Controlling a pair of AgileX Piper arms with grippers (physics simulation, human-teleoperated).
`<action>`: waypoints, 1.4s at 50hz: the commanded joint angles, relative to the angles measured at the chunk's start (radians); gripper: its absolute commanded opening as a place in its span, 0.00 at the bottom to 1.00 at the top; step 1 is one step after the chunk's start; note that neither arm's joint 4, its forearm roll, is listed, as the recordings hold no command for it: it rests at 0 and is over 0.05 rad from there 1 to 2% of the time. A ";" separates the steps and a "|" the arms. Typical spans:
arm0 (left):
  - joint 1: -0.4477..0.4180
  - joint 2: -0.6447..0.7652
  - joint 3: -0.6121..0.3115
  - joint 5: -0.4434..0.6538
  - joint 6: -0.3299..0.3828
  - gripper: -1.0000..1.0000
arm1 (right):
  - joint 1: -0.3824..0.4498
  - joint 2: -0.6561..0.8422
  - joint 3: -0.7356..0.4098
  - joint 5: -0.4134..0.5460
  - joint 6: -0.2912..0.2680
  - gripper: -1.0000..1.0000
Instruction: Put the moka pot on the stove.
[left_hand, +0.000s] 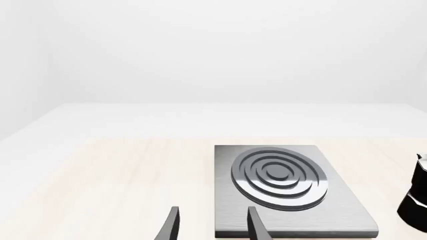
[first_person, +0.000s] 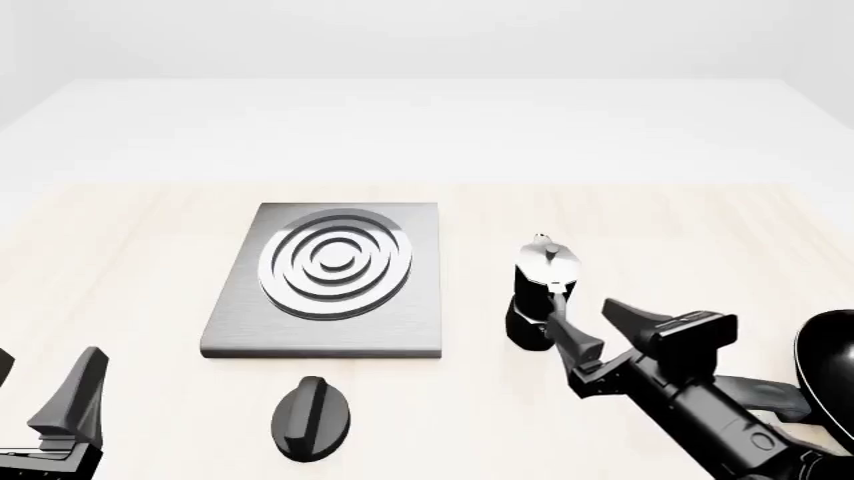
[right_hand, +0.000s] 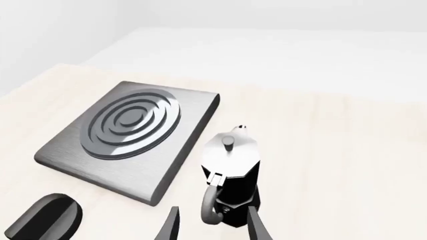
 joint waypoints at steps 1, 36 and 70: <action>0.000 0.000 0.000 0.000 0.000 1.00 | 0.005 0.048 0.000 -0.040 0.011 1.00; 0.000 0.000 0.000 0.000 0.000 1.00 | 0.026 0.207 -0.025 -0.149 0.047 1.00; 0.000 0.000 0.000 0.000 0.000 1.00 | 0.026 0.302 -0.025 -0.225 0.068 1.00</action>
